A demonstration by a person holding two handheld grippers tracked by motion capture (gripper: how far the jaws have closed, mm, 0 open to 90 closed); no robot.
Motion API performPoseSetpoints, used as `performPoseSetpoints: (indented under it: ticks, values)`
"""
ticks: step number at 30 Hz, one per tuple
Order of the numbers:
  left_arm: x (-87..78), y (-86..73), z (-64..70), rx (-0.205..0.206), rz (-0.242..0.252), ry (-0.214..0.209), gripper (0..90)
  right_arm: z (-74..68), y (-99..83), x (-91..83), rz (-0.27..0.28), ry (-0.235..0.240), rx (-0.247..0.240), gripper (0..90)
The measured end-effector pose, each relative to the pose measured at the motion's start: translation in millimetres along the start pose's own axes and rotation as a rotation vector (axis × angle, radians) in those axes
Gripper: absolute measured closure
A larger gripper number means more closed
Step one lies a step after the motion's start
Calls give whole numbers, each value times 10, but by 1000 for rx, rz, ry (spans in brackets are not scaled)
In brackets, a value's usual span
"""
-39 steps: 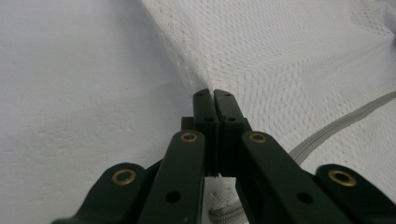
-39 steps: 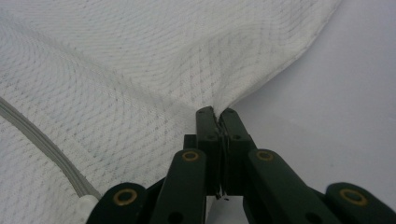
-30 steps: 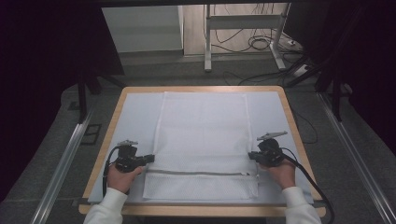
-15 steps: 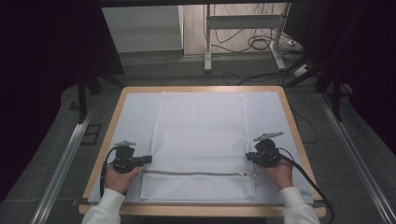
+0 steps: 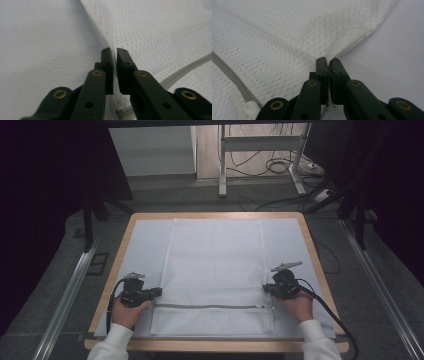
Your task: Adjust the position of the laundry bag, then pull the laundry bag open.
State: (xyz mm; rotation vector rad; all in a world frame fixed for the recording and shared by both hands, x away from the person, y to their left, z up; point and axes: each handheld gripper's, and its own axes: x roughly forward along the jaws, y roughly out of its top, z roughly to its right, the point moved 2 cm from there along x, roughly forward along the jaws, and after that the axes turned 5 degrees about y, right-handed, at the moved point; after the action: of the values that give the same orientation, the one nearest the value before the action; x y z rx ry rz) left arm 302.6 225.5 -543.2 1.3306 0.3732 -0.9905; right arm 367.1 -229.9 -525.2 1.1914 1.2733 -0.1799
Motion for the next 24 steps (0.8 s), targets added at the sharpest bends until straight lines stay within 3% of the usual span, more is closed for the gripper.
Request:
performPoseSetpoints:
  ticks: [2, 3, 4, 5, 6, 9, 16, 24]
  values:
    - [-12, -10, 3, 4, 17, 23, 675, 2, 1, -9, 3, -5, 1, 786]
    - [-44, -4, 0, -1, 59, 41, 627, 10, 3, -38, 30, -34, 1, 668]
    - [-44, -4, 0, -1, 59, 41, 556, 16, 5, -53, 52, -42, -3, 604]
    - [-62, 16, 3, -12, 80, 42, 556, 16, 5, -53, 52, -42, -3, 604]
    - [-103, 59, 27, -23, 117, 36, 449, 32, 11, -90, 77, -55, 18, 513]
    - [-143, 103, 115, -8, 133, 18, 377, 42, 8, -138, 106, -54, 36, 439]
    - [-159, 177, 350, 36, 128, -21, 365, 64, 0, -206, 139, -59, 48, 372]
    - [-141, 247, 537, 25, 125, -65, 355, 86, -6, -260, 160, -50, 68, 362]
